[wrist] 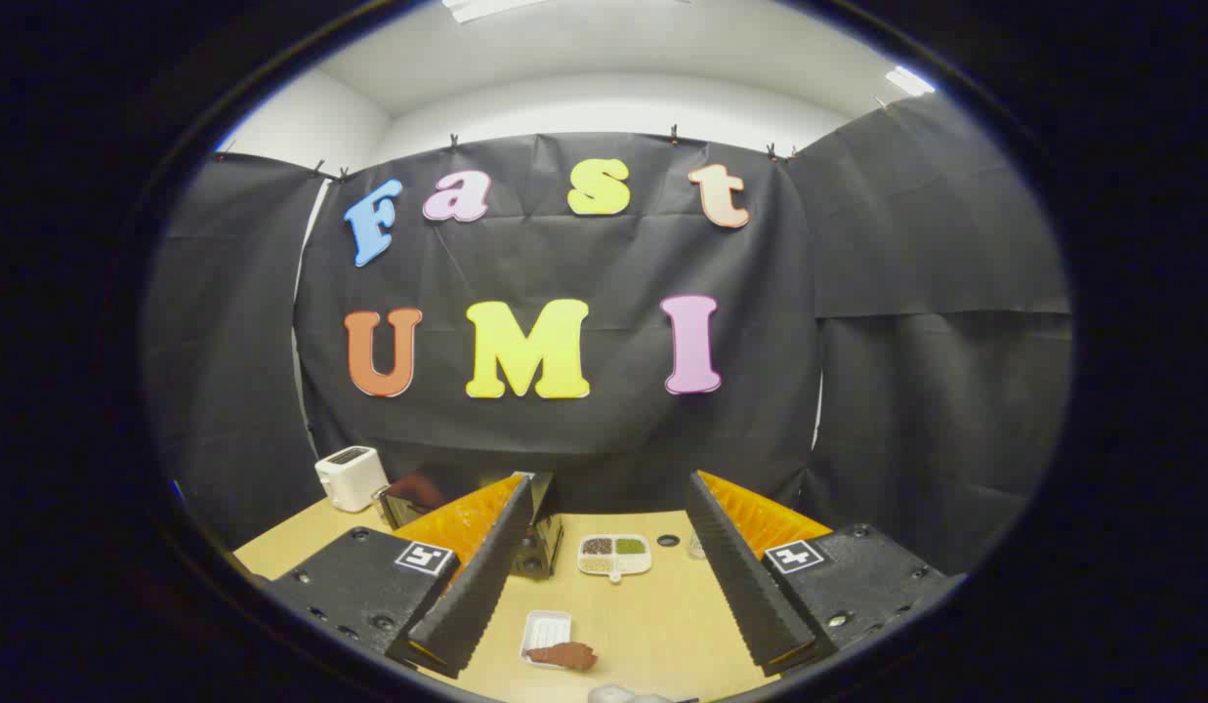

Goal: Open the toaster oven, put the food inside, and close the toaster oven door.

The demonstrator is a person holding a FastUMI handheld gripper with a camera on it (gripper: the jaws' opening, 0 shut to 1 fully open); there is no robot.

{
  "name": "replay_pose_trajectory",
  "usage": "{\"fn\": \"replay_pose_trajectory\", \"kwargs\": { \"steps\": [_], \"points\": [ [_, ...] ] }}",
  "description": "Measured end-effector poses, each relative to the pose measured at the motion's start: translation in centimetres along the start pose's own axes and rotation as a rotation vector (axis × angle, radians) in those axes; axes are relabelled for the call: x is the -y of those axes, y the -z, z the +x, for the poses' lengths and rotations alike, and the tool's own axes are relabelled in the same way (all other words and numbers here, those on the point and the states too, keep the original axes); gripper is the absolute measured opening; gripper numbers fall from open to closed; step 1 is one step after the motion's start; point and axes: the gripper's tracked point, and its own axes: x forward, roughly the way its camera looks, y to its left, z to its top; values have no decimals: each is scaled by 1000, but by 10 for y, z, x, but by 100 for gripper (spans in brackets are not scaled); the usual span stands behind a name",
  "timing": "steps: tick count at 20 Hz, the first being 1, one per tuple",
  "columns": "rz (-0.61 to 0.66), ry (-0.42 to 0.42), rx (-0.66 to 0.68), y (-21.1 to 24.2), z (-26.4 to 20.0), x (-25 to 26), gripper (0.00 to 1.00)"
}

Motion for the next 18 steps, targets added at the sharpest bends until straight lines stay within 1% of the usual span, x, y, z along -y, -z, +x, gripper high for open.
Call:
{"fn": "replay_pose_trajectory", "kwargs": {
  "steps": [13, 18],
  "points": [
    [15, 38, -12, 2, -3, -3, 100],
    [8, 43, -10, 1, 8, -23, 100]
  ]
}}
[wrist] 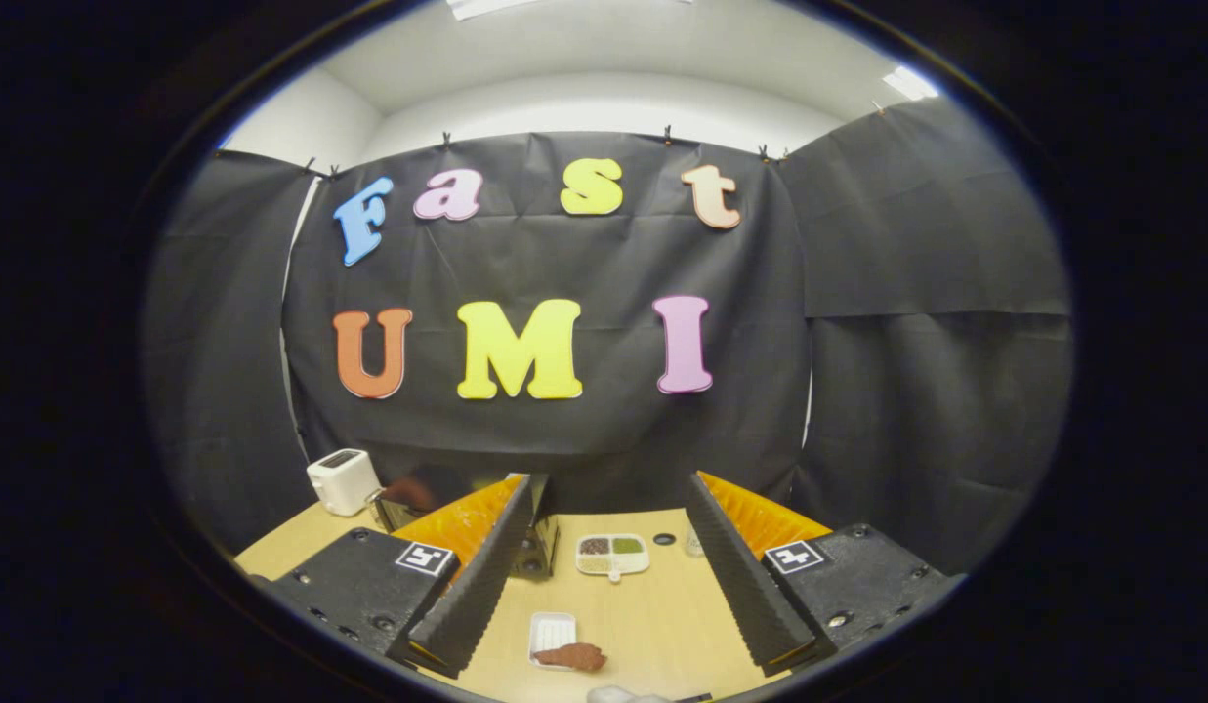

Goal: Open the toaster oven, put the food inside, and close the toaster oven door.

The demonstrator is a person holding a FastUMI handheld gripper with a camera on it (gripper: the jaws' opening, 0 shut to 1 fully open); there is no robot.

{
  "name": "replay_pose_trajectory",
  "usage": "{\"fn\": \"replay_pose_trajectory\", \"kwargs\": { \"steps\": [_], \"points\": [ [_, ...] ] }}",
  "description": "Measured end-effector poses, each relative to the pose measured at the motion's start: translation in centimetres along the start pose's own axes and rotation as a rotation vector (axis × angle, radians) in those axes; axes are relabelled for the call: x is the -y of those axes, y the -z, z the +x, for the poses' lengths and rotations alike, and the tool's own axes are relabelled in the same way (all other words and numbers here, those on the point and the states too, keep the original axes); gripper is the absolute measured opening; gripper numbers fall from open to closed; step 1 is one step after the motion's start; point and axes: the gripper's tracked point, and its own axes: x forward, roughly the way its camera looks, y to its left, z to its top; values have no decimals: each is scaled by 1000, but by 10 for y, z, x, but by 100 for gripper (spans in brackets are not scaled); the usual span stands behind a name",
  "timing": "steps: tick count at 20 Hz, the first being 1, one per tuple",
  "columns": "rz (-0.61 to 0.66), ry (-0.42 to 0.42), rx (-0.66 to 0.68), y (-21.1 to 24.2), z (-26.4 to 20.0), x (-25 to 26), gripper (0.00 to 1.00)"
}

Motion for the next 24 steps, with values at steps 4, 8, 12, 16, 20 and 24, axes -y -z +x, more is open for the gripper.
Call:
{"fn": "replay_pose_trajectory", "kwargs": {
  "steps": [4, 8, 12, 16, 20, 24],
  "points": [
    [-2, -18, 11, 2, 26, -46, 100],
    [-3, -57, 13, 15, 70, -113, 100],
    [16, -81, -24, 46, 129, -175, 100],
    [9, -115, -93, 95, 191, -230, 100],
    [30, -115, -174, 152, 243, -265, 100],
    [-20, -86, -232, 195, 281, -290, 100]
  ]
}}
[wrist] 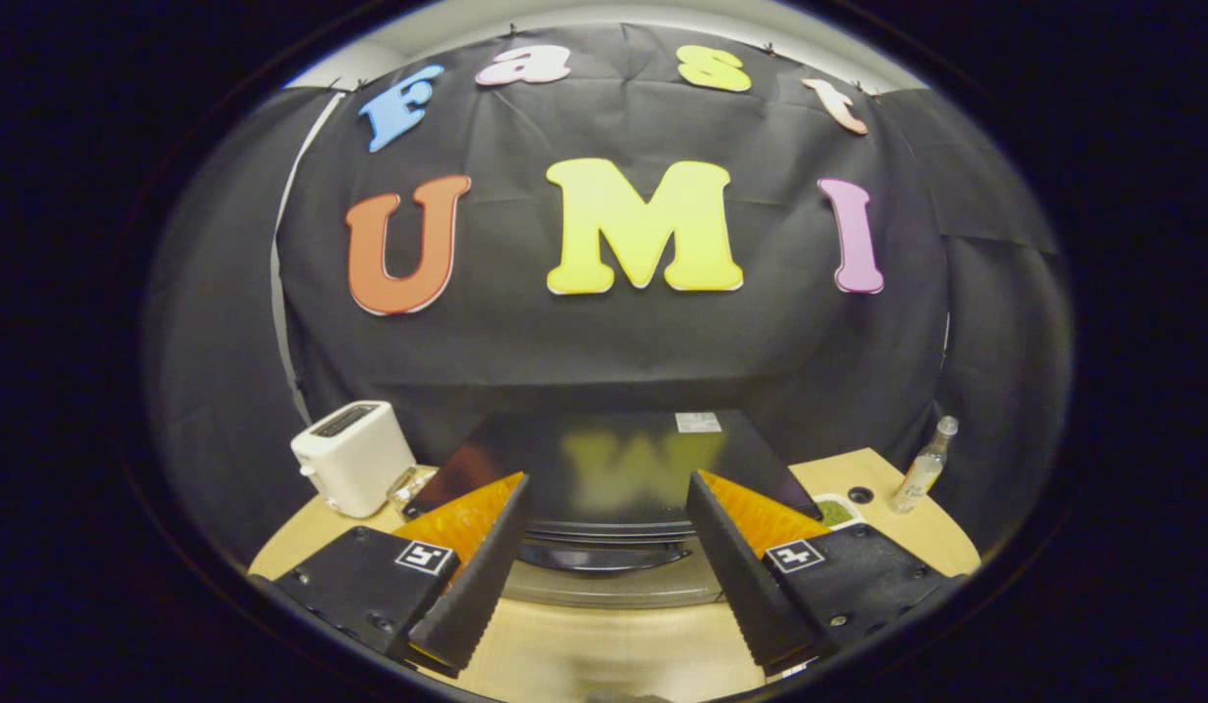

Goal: Open the toaster oven, put the food inside, and close the toaster oven door.

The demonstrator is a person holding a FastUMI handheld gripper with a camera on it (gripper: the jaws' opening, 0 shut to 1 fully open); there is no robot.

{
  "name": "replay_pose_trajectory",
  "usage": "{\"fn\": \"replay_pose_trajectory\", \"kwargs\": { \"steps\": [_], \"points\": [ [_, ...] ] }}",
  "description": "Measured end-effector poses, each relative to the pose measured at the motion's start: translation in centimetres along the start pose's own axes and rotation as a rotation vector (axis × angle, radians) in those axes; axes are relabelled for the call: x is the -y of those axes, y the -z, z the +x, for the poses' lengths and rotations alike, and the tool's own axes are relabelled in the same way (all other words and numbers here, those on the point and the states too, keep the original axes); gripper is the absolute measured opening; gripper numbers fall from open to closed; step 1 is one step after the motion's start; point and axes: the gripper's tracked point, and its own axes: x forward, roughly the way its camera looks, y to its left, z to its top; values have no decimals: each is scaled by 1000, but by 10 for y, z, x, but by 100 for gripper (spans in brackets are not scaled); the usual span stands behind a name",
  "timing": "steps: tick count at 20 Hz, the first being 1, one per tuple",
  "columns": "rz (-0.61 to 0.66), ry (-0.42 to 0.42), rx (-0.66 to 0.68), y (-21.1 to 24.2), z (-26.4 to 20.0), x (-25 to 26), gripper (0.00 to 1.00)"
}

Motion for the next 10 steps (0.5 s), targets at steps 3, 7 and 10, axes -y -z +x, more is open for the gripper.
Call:
{"fn": "replay_pose_trajectory", "kwargs": {
  "steps": [3, 7, 10],
  "points": [
    [-4, 18, -40, 18, 15, -8, 100],
    [8, 33, -74, 34, 18, -8, 100],
    [9, 28, -78, 39, 16, -9, 100]
  ]
}}
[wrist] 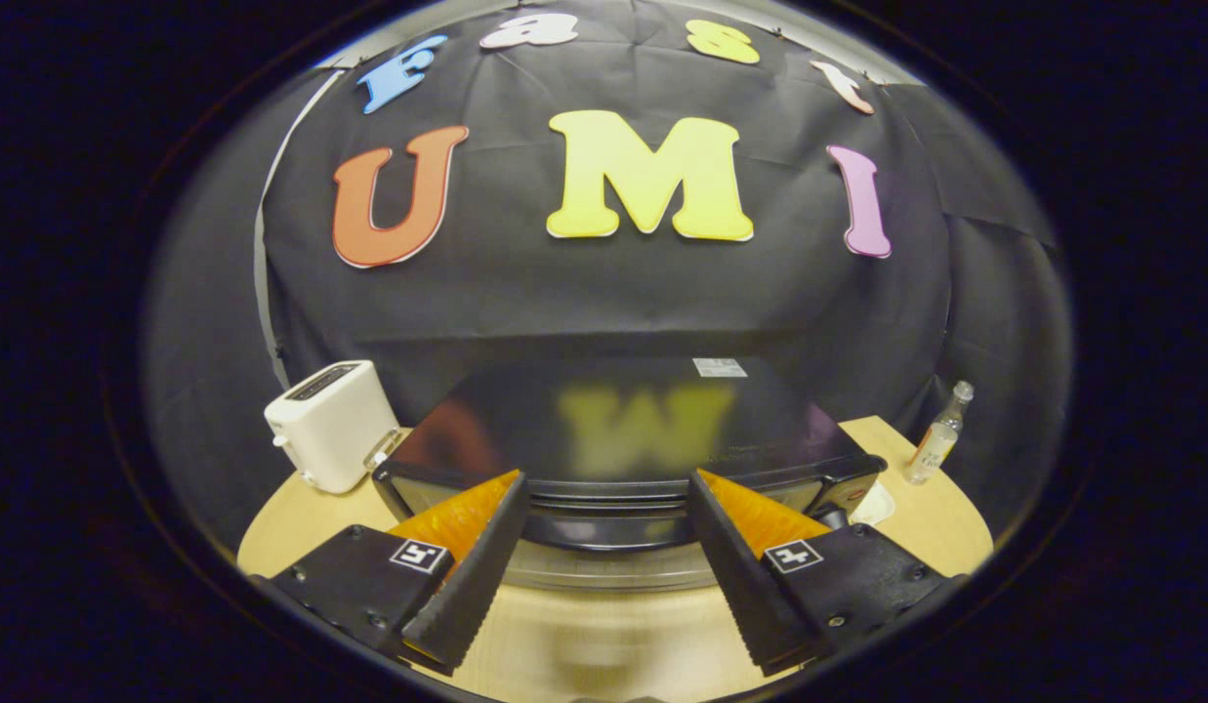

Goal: Open the toaster oven, put the food inside, and close the toaster oven door.

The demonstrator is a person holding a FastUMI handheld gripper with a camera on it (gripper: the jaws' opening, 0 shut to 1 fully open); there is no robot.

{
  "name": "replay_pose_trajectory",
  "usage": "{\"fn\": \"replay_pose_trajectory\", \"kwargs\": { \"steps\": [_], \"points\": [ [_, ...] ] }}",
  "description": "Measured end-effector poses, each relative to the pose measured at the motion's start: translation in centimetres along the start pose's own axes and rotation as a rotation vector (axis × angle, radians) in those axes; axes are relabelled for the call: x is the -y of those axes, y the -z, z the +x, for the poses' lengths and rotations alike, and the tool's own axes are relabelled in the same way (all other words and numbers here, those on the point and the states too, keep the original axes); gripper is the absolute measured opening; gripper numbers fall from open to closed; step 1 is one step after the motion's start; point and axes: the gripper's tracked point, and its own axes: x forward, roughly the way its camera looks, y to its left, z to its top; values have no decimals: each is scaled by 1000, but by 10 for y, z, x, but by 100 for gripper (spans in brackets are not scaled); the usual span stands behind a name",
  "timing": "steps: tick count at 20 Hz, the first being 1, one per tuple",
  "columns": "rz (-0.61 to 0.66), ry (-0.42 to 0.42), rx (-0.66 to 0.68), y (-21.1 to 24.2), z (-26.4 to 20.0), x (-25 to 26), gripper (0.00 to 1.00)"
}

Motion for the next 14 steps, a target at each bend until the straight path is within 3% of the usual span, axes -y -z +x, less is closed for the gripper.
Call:
{"fn": "replay_pose_trajectory", "kwargs": {
  "steps": [14],
  "points": [
    [1, -13, -99, 69, -75, 2, 100]
  ]
}}
